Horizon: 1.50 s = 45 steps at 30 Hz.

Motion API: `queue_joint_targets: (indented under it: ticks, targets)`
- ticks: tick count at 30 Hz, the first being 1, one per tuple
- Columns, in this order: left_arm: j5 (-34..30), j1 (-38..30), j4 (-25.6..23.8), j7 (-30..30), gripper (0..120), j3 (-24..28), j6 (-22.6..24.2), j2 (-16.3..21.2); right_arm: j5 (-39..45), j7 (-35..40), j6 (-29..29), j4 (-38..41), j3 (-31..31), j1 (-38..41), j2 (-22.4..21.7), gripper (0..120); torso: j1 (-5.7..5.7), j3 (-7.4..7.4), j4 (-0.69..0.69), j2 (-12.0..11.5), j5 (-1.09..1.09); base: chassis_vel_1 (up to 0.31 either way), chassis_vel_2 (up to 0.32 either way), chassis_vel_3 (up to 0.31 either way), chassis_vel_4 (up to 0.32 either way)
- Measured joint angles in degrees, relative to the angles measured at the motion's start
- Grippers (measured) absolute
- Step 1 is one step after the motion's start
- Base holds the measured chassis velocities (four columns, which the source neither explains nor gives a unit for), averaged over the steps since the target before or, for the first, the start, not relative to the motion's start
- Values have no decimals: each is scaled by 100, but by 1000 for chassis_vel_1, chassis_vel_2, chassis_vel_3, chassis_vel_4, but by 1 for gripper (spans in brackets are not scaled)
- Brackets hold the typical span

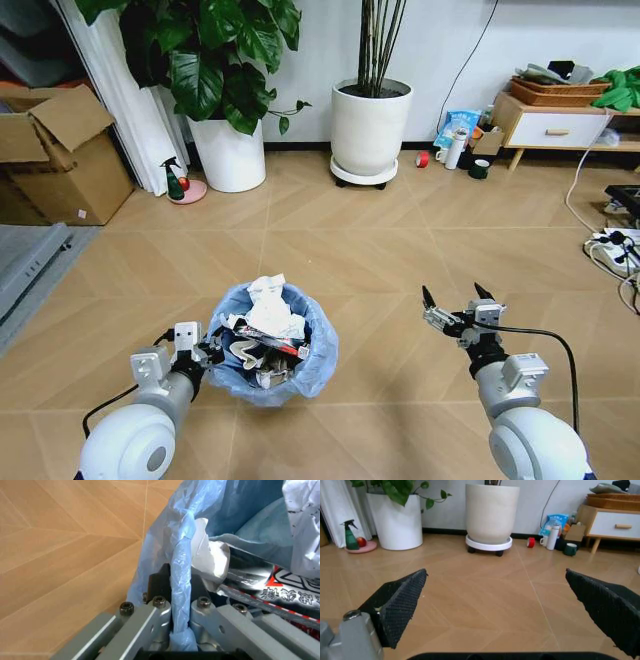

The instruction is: Pick up the trash bin and place the garbage on the floor into it.

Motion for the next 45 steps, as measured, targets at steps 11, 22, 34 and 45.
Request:
queue_joint_targets:
  ticks: [11, 22, 34, 45]
  targets:
    - [26, 17, -2, 16, 0, -5, -4, -16, 2, 4, 0, -20, -9, 27, -6, 100, 0, 0, 0, 0, 1, 142, -112, -140, 116]
    - [61, 22, -8, 24, 0, 1, -11, -40, 4, 7, 11, -29, 6, 34, -37, 100, 1, 0, -1, 0, 1, 145, -12, -151, 15]
    - [85, 62, -43, 25, 0, -22, -23, -41, 45, 23, 10, -41, -34, 85, -84, 100, 1, 0, 0, 0, 0, 169, -4, -178, 8]
    - [131, 85, -68, 28, 0, -24, -34, -73, 68, 23, 19, -42, -33, 85, -107, 100, 0, -1, -1, 0, 1, 143, -153, -147, 155]
